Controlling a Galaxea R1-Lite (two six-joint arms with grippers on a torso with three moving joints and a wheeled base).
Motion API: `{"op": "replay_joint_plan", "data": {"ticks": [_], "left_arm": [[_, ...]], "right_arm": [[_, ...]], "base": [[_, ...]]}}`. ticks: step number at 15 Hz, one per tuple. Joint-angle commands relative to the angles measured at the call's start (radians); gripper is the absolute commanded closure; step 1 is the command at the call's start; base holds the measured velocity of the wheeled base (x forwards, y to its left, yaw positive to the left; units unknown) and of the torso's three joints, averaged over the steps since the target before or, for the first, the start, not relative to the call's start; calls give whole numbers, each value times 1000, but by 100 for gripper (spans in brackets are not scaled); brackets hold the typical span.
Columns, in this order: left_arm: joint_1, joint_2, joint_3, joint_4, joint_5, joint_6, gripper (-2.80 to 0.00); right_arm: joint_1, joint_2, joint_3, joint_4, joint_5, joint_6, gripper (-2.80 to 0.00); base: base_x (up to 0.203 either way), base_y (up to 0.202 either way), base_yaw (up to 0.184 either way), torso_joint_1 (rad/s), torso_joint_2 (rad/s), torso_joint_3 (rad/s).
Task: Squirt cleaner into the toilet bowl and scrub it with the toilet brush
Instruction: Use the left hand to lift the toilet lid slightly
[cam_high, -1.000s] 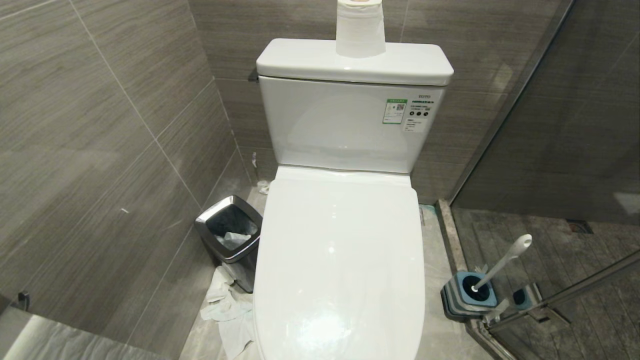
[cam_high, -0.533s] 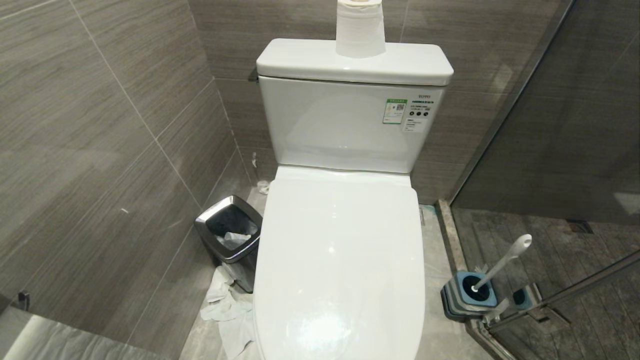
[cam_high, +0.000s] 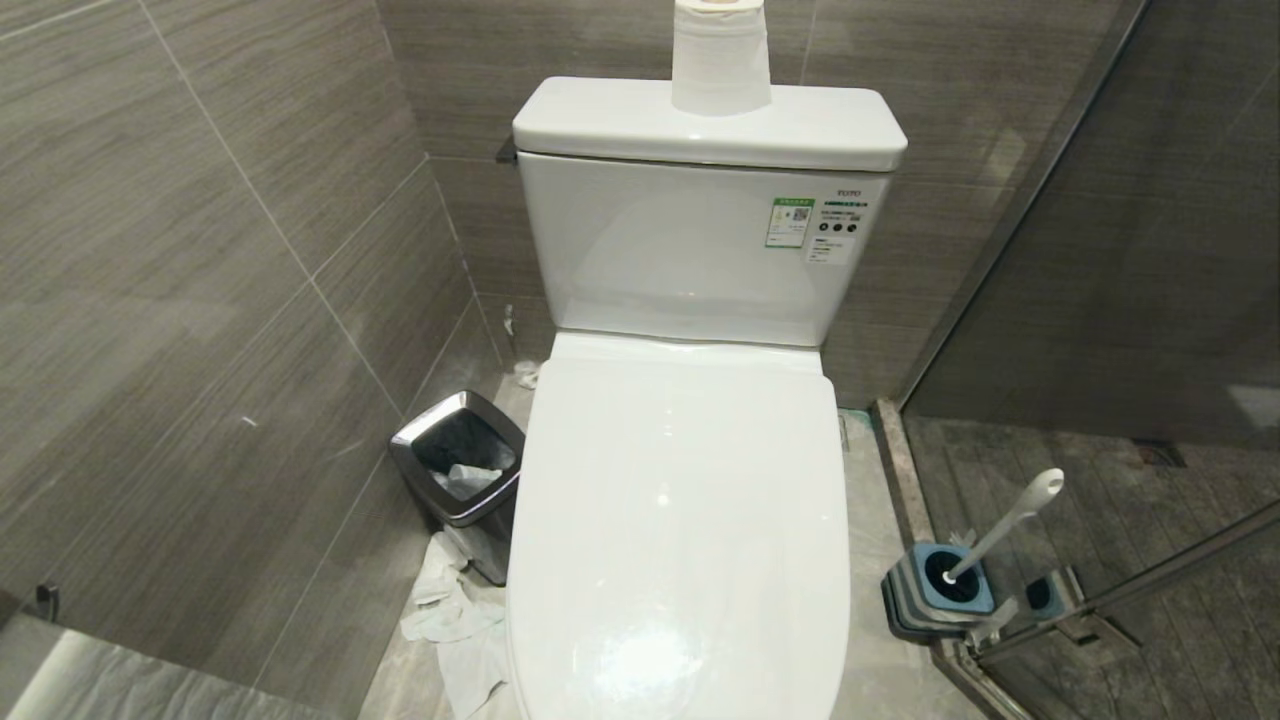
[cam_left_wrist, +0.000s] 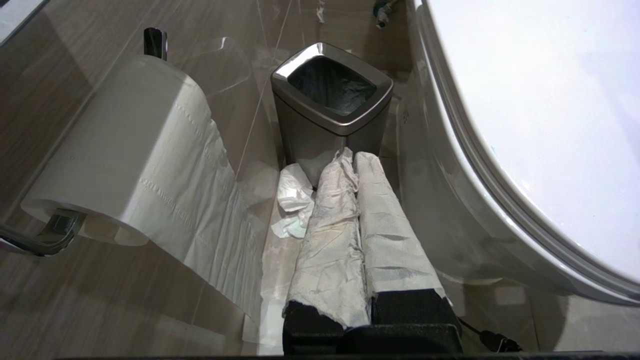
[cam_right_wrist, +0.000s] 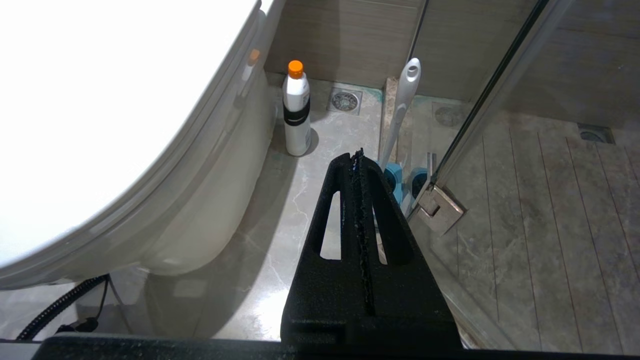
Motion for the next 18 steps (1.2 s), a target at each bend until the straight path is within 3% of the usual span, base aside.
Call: {"op": "replay_joint_plan", "data": {"ticks": [1,18], "left_arm": [[0,1,2,0,0,0,0],[1,1,2,0,0,0,0]], "right_arm": [[0,0,2,0,0,0,0],[0,0,2,0,0,0,0]], "base": [[0,0,0,0,0,0],[0,0,0,0,0,0]]}}
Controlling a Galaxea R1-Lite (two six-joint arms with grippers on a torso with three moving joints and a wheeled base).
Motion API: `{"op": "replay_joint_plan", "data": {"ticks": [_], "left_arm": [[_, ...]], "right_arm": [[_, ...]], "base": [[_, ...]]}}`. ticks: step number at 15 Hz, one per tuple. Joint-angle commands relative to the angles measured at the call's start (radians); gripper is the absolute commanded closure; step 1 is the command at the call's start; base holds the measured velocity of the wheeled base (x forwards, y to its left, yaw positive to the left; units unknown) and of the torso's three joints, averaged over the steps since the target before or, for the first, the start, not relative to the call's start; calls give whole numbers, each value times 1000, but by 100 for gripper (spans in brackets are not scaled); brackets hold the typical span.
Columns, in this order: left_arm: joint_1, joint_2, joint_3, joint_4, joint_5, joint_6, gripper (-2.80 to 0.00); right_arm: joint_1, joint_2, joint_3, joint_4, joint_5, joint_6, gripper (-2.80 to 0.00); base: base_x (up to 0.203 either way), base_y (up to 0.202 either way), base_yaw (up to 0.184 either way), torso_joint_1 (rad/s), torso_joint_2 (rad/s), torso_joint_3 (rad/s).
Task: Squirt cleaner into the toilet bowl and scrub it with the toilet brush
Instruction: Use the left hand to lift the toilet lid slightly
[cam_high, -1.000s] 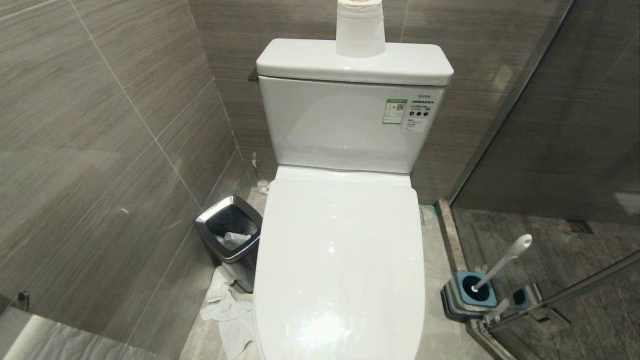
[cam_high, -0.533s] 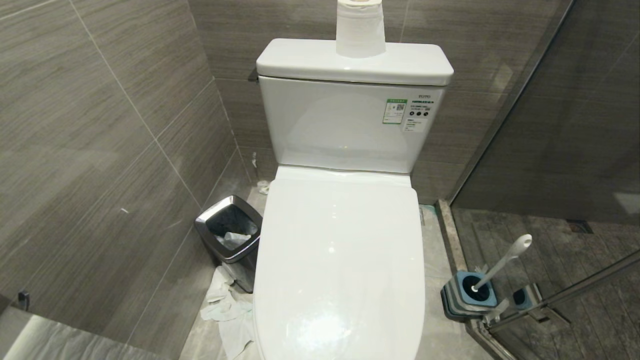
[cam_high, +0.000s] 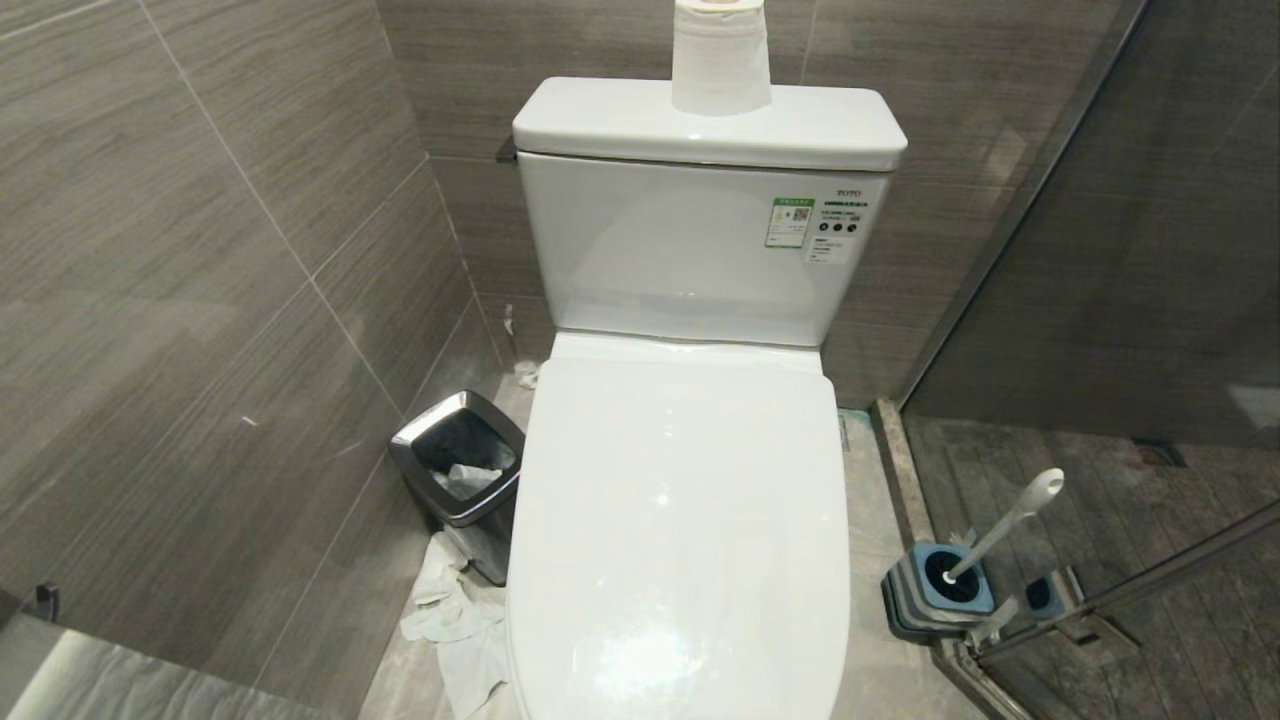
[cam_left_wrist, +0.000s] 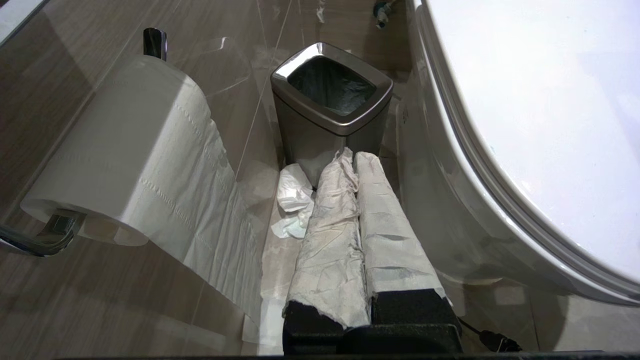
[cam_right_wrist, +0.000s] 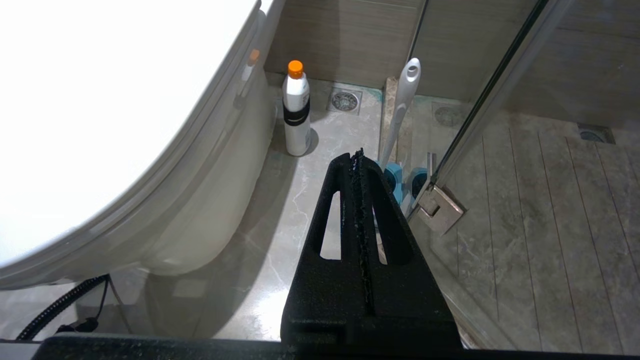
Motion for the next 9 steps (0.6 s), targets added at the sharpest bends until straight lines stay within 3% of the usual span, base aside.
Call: {"op": "replay_joint_plan", "data": {"ticks": [1,9], "left_arm": [[1,1,3,0,0,0,0],[1,1,2,0,0,0,0]], "right_arm": [[0,0,2,0,0,0,0],[0,0,2,0,0,0,0]], "base": [[0,0,0,0,0,0],[0,0,0,0,0,0]]}}
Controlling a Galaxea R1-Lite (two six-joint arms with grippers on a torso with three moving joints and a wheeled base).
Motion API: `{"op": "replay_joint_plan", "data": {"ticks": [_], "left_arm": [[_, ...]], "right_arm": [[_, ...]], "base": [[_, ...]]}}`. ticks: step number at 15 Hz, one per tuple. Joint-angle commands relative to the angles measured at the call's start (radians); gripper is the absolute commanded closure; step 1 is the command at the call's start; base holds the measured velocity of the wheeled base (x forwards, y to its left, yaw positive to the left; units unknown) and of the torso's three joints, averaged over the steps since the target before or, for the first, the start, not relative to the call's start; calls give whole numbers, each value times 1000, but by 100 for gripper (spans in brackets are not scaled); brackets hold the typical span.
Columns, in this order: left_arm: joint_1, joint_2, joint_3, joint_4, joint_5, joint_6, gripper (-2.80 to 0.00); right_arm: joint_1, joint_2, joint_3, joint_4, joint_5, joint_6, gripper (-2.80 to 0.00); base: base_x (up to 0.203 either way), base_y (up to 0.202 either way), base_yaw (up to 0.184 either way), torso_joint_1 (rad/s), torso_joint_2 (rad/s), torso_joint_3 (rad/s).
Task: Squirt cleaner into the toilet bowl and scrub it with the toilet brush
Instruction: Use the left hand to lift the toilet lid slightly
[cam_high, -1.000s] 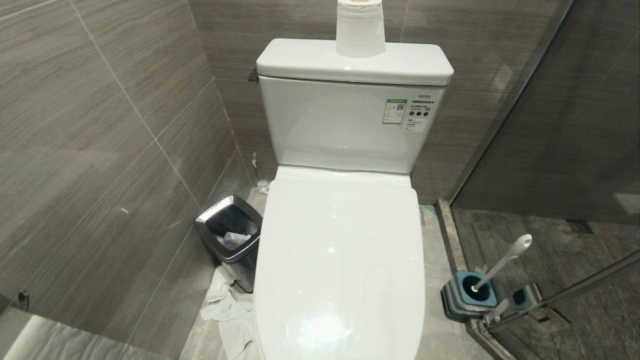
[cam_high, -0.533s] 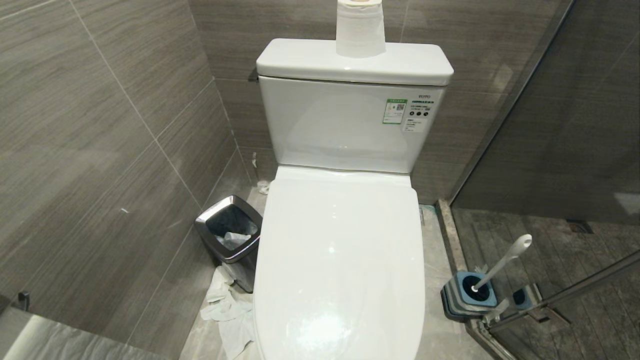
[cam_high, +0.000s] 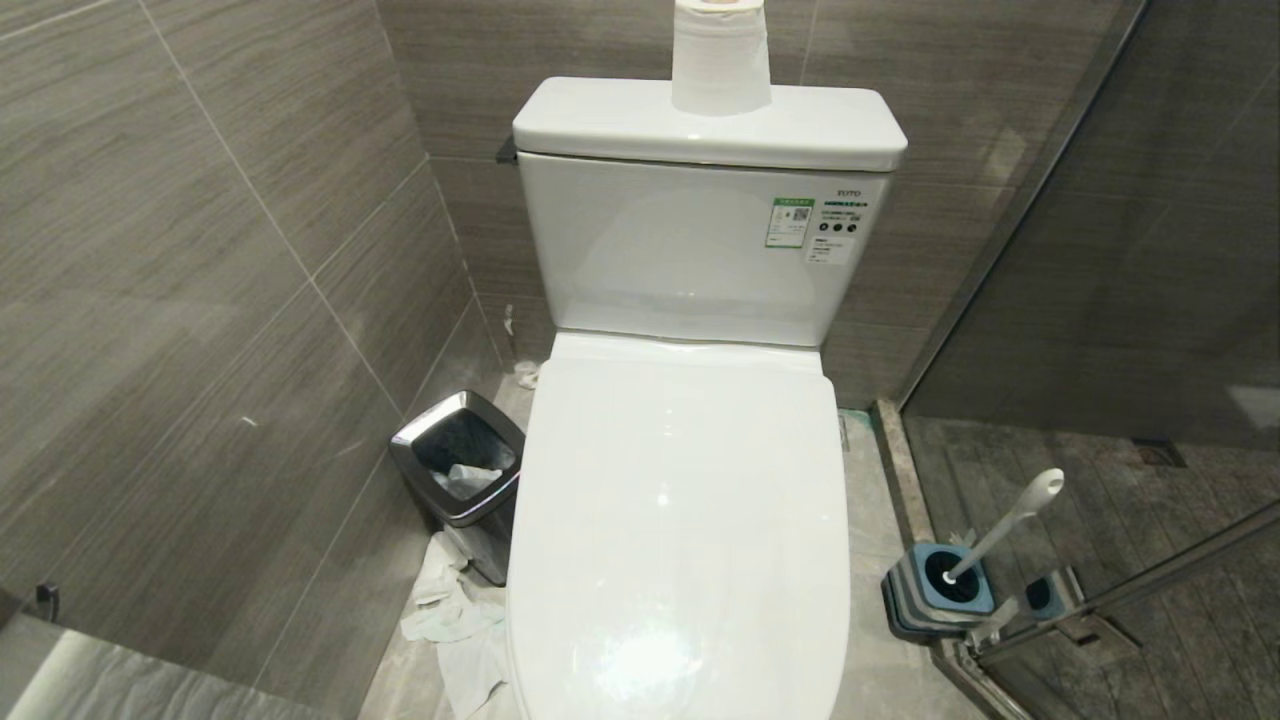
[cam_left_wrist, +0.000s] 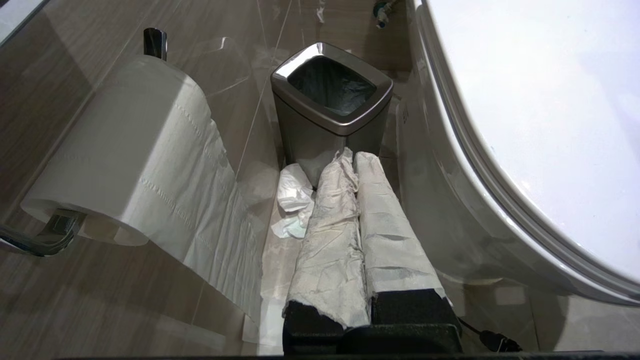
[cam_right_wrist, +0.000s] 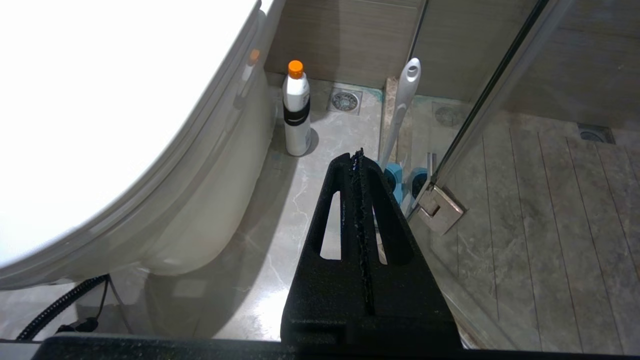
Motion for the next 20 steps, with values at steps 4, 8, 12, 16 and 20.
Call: {"op": "replay_joint_plan", "data": {"ticks": [4,8,12,16,20], "left_arm": [[1,0,3,0,0,0,0],[2,0,3,0,0,0,0],[0,0,3,0,0,0,0],[1,0,2,0,0,0,0],[2,0,3,0,0,0,0]], "right_arm": [[1,0,2,0,0,0,0],[1,0,2,0,0,0,0],[1,0,1,0,0,0,0],[0,-1,5,-2,6,-56,0],[1,0,5,-2,24,-67,0]], "base": [[0,0,0,0,0,0],[0,0,0,0,0,0],[0,0,0,0,0,0],[0,0,0,0,0,0],[0,0,0,0,0,0]]}}
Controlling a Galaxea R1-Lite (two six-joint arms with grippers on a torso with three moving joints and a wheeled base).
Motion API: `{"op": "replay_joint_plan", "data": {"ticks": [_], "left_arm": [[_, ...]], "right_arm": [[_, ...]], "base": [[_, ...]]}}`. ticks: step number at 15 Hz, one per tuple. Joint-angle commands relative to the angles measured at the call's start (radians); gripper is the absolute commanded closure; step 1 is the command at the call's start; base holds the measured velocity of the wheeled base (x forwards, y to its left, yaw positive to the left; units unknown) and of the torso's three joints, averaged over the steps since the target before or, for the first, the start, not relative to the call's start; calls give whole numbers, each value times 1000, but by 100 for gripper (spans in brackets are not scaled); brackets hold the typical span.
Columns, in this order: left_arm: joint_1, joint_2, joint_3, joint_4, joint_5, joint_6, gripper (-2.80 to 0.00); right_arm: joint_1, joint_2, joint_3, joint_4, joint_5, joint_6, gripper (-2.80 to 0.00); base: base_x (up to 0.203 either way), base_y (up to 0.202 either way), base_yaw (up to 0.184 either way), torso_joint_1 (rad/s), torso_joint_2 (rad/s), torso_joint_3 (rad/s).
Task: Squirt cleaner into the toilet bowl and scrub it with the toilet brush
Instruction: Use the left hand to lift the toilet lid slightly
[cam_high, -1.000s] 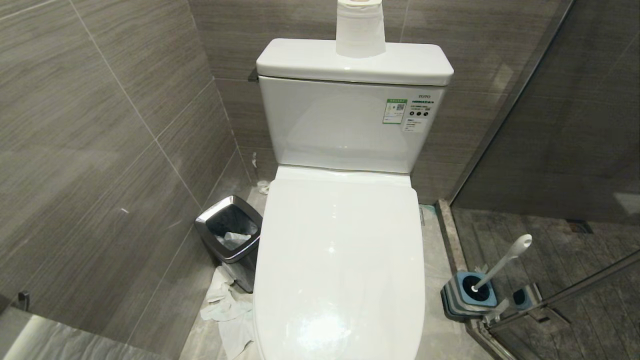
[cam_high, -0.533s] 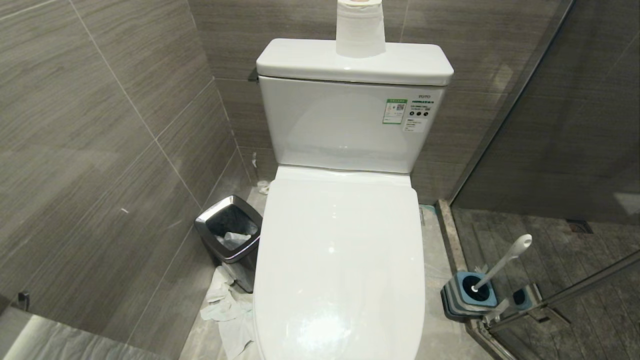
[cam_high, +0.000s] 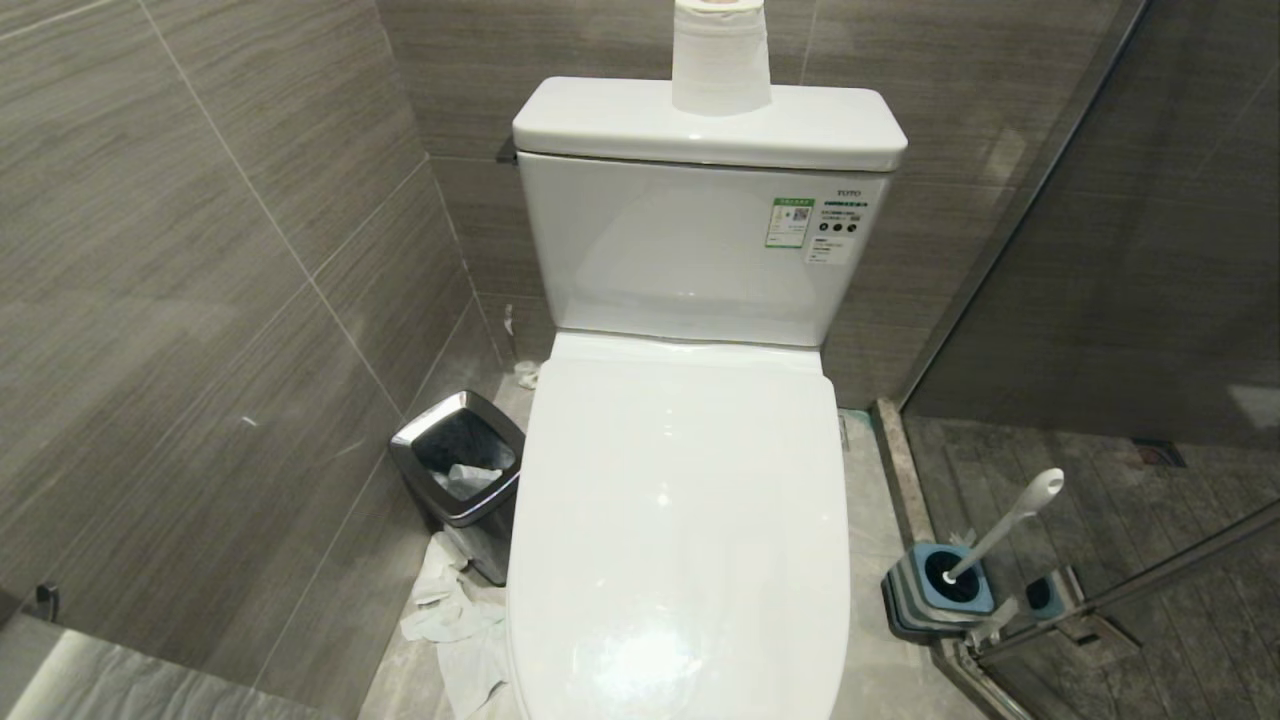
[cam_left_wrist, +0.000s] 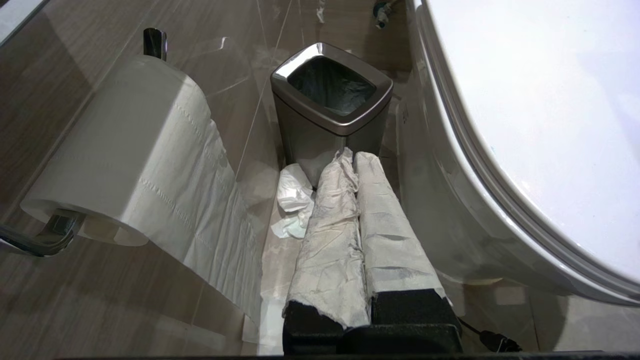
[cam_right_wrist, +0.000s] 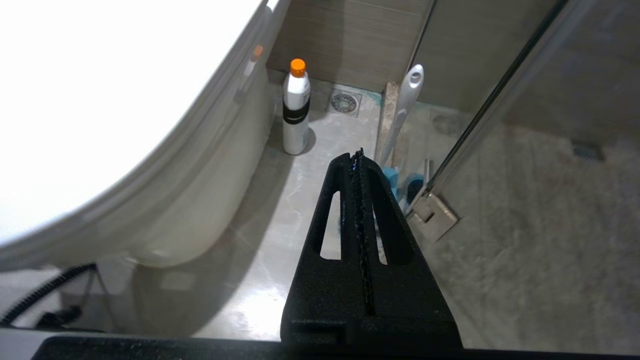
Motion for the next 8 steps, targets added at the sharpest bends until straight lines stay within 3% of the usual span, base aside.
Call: {"op": "replay_joint_plan", "data": {"ticks": [1,3,5,8], "left_arm": [[0,0,3,0,0,0,0],[0,0,2,0,0,0,0],[1,0,2,0,0,0,0],[1,0,2,0,0,0,0]], "right_arm": [[1,0,3,0,-5,39,0],[-1,-1,3,-1,-24,69,0],[0,-1,6,-5,-12,0,0],[1,-1,6,-7,-13,47,0]], "base": [[0,0,0,0,0,0],[0,0,0,0,0,0],[0,0,0,0,0,0],[0,0,0,0,0,0]]}}
